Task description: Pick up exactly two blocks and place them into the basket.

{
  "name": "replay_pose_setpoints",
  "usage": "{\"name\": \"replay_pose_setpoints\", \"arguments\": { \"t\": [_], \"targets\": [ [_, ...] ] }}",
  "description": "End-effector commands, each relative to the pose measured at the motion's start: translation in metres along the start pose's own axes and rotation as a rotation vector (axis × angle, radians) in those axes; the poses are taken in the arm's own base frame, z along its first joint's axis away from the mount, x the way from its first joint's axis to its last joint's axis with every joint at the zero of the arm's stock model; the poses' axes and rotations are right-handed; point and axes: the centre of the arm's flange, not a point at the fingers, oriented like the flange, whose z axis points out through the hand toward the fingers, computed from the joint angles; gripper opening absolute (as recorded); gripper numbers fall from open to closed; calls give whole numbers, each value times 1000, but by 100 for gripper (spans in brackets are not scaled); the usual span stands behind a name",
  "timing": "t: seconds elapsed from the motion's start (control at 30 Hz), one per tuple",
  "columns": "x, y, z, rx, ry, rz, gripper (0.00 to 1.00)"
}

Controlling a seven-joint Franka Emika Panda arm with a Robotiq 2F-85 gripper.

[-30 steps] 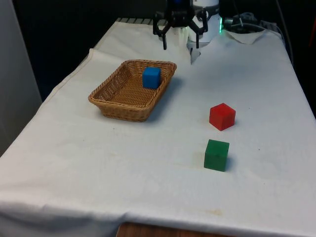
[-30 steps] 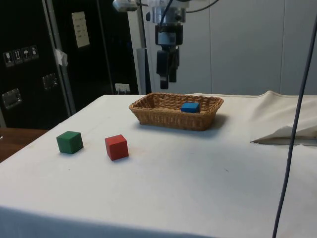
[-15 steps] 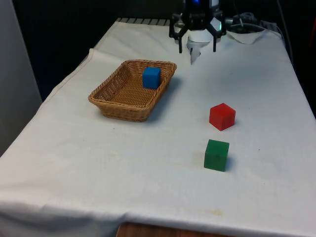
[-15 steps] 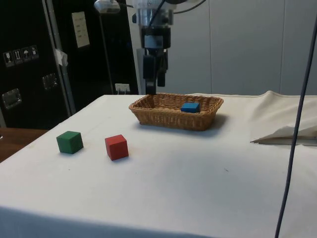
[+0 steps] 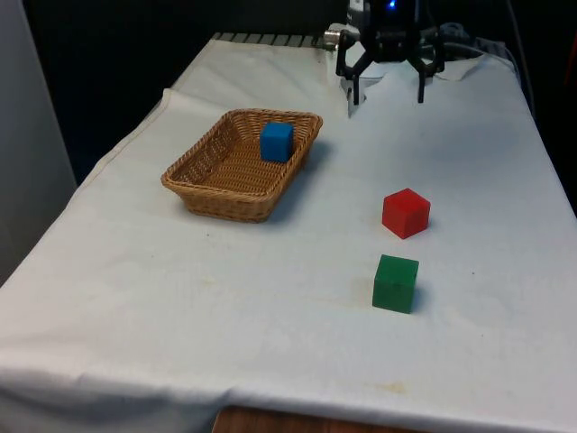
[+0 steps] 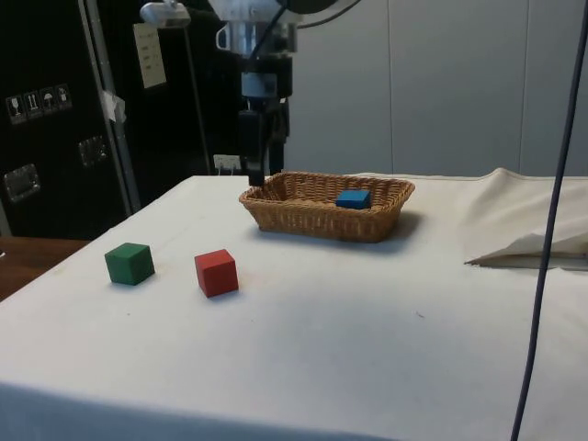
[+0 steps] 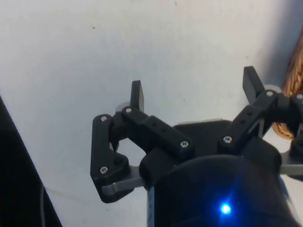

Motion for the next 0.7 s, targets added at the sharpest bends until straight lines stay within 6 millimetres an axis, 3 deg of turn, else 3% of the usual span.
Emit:
{"name": "replay_pose_setpoints", "arguments": {
  "t": [0.0, 0.23, 0.67],
  "targets": [
    [6, -6, 2, -12, -4, 1, 100],
    [19, -22, 9, -9, -1, -6, 100],
    [58, -39, 55, -26, -47, -5, 100]
  ]
}}
